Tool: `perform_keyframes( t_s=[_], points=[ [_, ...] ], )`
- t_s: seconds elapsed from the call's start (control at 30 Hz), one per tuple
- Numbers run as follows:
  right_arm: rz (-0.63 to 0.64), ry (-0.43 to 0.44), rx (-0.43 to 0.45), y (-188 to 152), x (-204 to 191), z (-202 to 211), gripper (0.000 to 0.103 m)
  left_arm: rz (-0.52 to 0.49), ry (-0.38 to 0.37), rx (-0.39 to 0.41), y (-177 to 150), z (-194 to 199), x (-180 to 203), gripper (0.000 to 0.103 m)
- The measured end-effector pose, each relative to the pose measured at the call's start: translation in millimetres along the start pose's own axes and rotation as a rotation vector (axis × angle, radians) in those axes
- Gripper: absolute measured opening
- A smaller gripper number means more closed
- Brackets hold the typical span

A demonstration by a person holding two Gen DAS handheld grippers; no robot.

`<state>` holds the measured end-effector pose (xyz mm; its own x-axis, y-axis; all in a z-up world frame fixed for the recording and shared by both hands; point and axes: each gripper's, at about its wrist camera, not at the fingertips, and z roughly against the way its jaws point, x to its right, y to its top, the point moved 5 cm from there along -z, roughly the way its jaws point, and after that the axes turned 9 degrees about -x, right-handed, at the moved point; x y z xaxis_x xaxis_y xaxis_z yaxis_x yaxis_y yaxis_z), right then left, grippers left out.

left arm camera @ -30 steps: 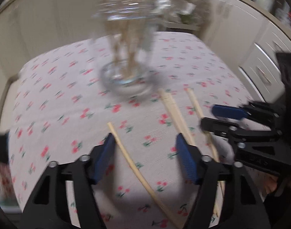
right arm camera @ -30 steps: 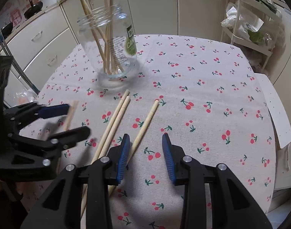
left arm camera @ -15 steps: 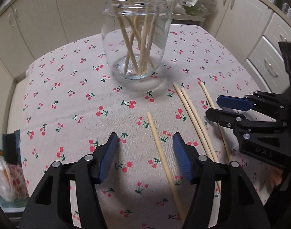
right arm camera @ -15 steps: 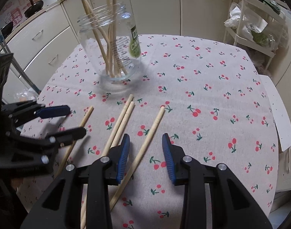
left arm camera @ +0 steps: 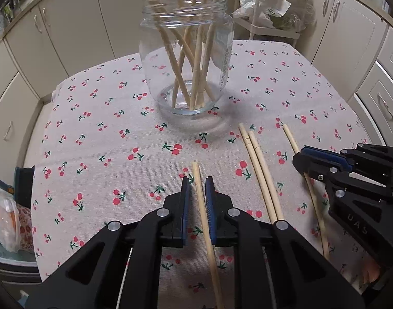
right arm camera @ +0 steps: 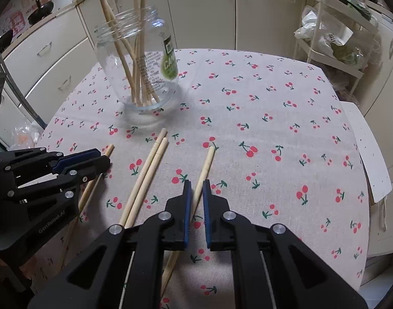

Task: Organize utensils
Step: 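Close each tool on one wooden stick from the pile, then lift both held sticks and carry them over the jar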

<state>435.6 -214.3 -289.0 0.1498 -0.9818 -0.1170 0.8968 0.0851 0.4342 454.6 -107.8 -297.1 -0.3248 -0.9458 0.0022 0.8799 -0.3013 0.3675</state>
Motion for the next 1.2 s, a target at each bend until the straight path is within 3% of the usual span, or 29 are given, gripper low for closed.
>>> perform_keyframes(
  t_s=[0.13, 0.23, 0.4, 0.5, 0.63, 0.77, 0.93, 1.2],
  points=[
    [0.046, -0.022, -0.006, 1, -4, -1, 0.010, -0.011, 0.006, -0.014, 1, -1, 0, 0.013],
    [0.072, -0.010, -0.014, -2, -7, 0, 0.006, -0.008, -0.033, -0.014, 1, -1, -2, 0.005],
    [0.015, 0.084, -0.024, -13, -1, 5, 0.006, 0.040, -0.115, -0.013, -4, 2, -10, 0.004],
    [-0.040, 0.145, -0.012, -18, 5, 8, 0.006, 0.060, -0.146, 0.041, -6, 15, -15, 0.004],
    [-0.113, 0.226, 0.044, -19, 11, 17, 0.006, 0.091, -0.168, 0.155, 0, 43, -22, 0.004],
    [-0.154, 0.284, 0.157, -14, 15, 37, 0.006, 0.122, -0.193, 0.296, 14, 76, -29, 0.004],
    [-0.197, 0.314, 0.245, -10, 20, 51, 0.006, 0.166, -0.233, 0.527, 36, 127, -39, 0.004],
    [-0.212, 0.317, 0.309, -10, 26, 60, 0.006, 0.249, -0.248, 0.796, 73, 187, -53, 0.004]
  ],
)
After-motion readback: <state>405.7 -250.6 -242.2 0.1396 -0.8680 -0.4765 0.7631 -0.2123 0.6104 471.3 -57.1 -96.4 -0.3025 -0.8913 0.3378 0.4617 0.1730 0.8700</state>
